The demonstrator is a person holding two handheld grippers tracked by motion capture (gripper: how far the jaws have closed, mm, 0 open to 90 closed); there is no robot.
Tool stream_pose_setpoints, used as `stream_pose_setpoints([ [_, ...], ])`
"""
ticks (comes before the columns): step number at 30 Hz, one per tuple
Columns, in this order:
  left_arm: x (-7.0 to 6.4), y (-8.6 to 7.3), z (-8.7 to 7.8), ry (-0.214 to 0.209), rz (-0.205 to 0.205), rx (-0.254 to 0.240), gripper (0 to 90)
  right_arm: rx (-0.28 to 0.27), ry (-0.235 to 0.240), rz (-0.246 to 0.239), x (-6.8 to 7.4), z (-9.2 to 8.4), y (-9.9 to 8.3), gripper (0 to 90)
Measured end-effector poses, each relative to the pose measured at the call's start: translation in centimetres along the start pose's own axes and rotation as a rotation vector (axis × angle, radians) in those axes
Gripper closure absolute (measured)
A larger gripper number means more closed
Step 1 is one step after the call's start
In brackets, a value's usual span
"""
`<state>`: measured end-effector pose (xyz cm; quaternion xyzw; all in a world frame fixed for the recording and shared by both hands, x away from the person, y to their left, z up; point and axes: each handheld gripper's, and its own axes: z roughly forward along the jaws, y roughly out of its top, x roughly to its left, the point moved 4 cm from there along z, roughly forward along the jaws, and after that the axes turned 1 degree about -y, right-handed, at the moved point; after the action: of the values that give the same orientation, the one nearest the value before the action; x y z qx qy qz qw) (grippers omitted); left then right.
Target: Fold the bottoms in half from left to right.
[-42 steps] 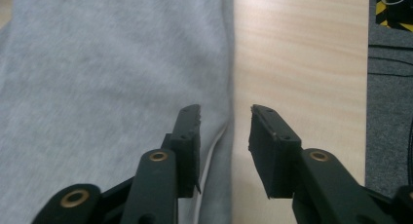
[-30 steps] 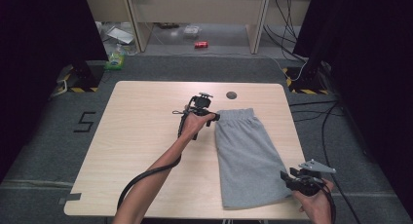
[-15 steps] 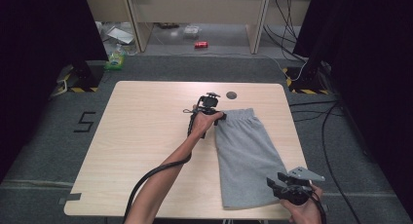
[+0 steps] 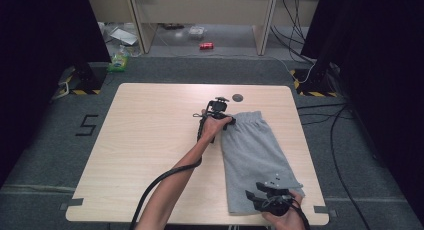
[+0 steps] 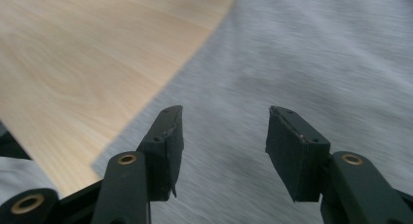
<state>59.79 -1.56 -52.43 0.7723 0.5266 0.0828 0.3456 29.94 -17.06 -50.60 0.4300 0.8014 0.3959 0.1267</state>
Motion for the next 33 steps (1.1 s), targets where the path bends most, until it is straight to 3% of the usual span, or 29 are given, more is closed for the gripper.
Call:
stream_pose_setpoints([
  [3,0.1,0.0,0.1,-0.017,-0.019,-0.007,41.1,0.008,0.022,-0.010,0.9,0.6,0.2,47.6],
  [4,0.2,-0.1,0.2,-0.032,-0.024,-0.015,42.9,0.022,0.049,-0.038,2.0,1.2,0.3,47.5],
  [9,0.0,0.0,0.2,-0.044,-0.026,-0.023,53.2,0.042,0.090,-0.067,4.1,2.5,0.4,46.7],
  [15,-0.3,0.1,0.2,-0.032,-0.010,-0.031,65.1,0.083,0.108,-0.086,5.3,3.4,-0.3,46.3],
  [17,-0.6,0.2,0.2,-0.012,0.015,-0.035,67.7,0.121,0.105,-0.100,5.5,4.0,-1.0,47.0],
  [19,-0.7,0.2,0.2,-0.009,0.019,-0.036,69.9,0.117,0.102,-0.108,5.5,4.1,-1.1,48.9],
  [20,-0.7,0.2,0.1,-0.004,0.029,-0.038,69.9,0.124,0.095,-0.112,5.6,4.0,-1.1,50.2],
  [24,-0.9,0.2,0.1,0.007,0.047,-0.044,72.8,0.126,0.040,-0.211,5.8,4.1,-1.2,60.8],
  [25,-1.0,0.2,0.1,0.011,0.052,-0.046,72.8,0.126,0.040,-0.211,5.8,4.1,-1.2,60.8],
  [26,-1.0,0.2,0.1,0.015,0.058,-0.049,73.2,0.133,0.020,-0.246,5.8,4.0,-1.2,68.6],
  [29,-1.0,0.2,0.1,0.016,0.060,-0.051,73.6,0.126,0.011,-0.253,5.5,4.1,-1.2,80.0],
  [33,-1.0,0.2,0.0,0.020,0.074,-0.055,74.2,0.118,0.015,-0.266,5.5,4.1,-1.1,84.0],
])
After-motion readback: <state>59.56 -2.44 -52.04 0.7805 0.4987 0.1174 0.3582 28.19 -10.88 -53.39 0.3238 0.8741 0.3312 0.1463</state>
